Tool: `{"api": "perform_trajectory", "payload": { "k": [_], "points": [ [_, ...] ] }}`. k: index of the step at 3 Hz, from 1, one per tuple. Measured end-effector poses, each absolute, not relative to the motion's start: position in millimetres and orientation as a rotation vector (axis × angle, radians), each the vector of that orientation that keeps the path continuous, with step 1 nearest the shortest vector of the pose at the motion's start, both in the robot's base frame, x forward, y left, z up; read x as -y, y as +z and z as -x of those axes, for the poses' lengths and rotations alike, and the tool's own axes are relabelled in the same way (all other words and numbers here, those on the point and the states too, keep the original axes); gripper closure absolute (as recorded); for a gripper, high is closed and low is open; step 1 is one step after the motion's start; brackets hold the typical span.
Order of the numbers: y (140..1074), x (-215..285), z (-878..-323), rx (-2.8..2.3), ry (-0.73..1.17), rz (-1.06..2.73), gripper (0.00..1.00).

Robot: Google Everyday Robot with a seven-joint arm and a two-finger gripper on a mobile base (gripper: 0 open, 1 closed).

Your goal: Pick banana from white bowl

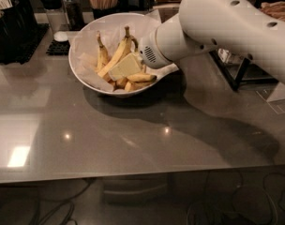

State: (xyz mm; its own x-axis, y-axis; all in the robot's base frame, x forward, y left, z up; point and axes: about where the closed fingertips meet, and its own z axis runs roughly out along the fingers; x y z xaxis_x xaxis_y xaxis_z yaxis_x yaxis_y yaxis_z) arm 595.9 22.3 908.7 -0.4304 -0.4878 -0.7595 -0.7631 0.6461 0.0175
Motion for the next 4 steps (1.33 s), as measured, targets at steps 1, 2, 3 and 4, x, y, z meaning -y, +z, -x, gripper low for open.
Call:
{"api": "perform_trajectory", "payload": {
  "k": [1, 2, 3, 4],
  "points": [
    [902.3, -29.8, -596.5, -2.122, 0.471, 0.997, 0.3],
    [897.2, -31.6, -599.8, -2.14, 0.443, 1.051, 0.3],
    [890.6, -25.3, -602.3, -2.165, 0.387, 1.106, 0.32],
    [884.0, -9.3, -606.3, -2.199, 0.321, 1.13, 0.33]
  ]
}}
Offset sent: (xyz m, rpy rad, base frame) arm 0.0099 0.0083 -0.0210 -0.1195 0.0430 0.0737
